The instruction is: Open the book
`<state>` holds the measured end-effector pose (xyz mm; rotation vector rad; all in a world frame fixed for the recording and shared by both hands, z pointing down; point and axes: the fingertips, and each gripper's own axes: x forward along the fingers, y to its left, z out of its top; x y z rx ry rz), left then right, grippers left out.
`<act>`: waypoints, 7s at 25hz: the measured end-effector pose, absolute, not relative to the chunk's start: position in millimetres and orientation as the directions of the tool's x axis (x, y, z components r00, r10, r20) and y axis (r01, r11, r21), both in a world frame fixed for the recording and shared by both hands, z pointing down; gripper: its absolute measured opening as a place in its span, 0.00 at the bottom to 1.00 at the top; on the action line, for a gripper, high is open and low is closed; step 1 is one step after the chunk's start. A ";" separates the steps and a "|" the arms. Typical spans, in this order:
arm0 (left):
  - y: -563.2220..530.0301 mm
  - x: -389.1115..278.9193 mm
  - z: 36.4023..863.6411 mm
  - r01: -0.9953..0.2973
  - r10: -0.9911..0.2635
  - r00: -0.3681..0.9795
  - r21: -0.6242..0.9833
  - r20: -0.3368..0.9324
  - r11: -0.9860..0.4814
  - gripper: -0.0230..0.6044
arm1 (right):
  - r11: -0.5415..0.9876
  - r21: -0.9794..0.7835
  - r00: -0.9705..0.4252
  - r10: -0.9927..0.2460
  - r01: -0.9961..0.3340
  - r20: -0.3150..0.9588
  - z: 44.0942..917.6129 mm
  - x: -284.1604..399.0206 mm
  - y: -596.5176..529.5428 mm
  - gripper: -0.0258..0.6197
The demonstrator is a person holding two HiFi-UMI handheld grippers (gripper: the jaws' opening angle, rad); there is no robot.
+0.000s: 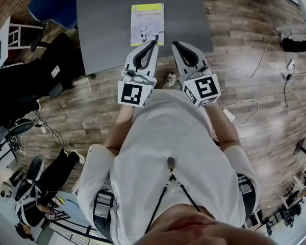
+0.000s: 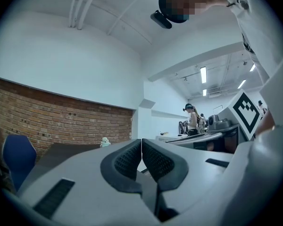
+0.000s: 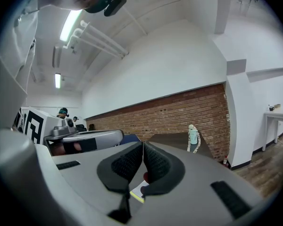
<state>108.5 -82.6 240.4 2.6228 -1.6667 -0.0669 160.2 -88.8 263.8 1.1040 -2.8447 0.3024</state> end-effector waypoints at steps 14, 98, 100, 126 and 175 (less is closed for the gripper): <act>-91.3 125.0 287.9 -0.931 -0.926 0.365 0.027 0.098 -0.364 0.08 | 0.765 -0.190 -0.788 -0.594 -0.615 0.161 289.0 177.1 -103.9 0.10; -199.6 100.1 657.7 -0.925 -0.579 0.285 0.062 0.764 -0.374 0.29 | 0.568 -0.352 -0.668 -0.608 -0.744 0.430 457.7 152.9 -209.3 0.10; -198.6 99.1 657.8 -0.929 -0.581 0.264 0.041 0.770 -0.369 0.27 | 0.572 -0.350 -0.670 -0.606 -0.742 0.428 457.0 154.1 -208.0 0.10; -197.2 75.2 640.6 -0.963 -0.661 0.164 -0.026 0.732 -0.268 0.08 | 0.640 -0.315 -0.708 -0.568 -0.701 0.420 449.9 149.8 -186.9 0.10; -173.4 -71.5 575.6 -0.890 -0.669 0.409 0.109 0.620 -0.443 0.08 | 0.491 -0.266 -0.559 -0.722 -0.829 0.408 424.0 0.4 -147.0 0.10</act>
